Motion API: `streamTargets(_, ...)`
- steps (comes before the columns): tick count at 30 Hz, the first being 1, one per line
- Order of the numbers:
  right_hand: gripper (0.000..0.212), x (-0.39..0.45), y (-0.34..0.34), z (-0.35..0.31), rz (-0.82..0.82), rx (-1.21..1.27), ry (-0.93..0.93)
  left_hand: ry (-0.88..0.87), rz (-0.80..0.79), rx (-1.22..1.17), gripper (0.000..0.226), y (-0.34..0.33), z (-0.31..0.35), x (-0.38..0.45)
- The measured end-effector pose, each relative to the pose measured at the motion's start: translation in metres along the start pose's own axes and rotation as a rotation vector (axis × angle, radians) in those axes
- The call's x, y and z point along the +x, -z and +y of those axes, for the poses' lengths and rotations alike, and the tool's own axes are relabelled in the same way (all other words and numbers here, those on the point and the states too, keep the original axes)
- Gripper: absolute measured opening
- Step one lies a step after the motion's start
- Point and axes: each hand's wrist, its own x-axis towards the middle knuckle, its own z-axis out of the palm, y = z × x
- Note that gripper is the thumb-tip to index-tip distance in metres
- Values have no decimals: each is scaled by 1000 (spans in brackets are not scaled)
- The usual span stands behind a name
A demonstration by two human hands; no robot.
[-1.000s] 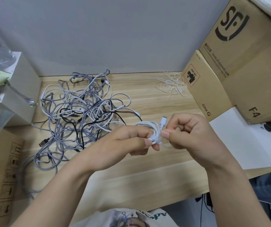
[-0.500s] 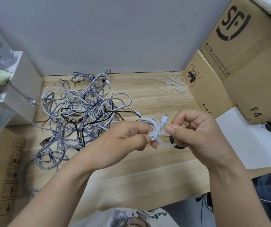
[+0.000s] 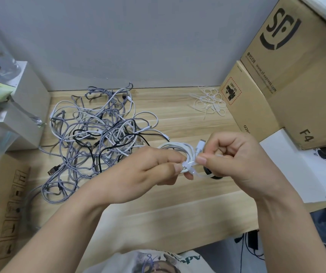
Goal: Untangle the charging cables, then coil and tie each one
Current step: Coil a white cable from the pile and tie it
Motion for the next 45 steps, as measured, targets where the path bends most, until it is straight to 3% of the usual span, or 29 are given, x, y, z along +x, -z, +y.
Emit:
streamTargets(8,16,-3,-1,-4,-93,-39,14,5,-147,90,37,9,2,-5)
streamTargets(14,23,-5,-8,-3,-38,-174,83,-32,-80,216,34,5,3,0)
streamTargets(22,23,-3,-16,23,128,-308,126,145,-141,167,36,8,-1,1)
streamTargets(29,15,-1,-16,29,230,-792,551,190,-157,163,24,14,1,5)
streamTargets(33,18,2,-16,26,129,-976,717,180,-172,303,11,13,2,11)
streamTargets(45,13,4,-20,37,31,-870,686,258,-239,309,14,12,-6,8)
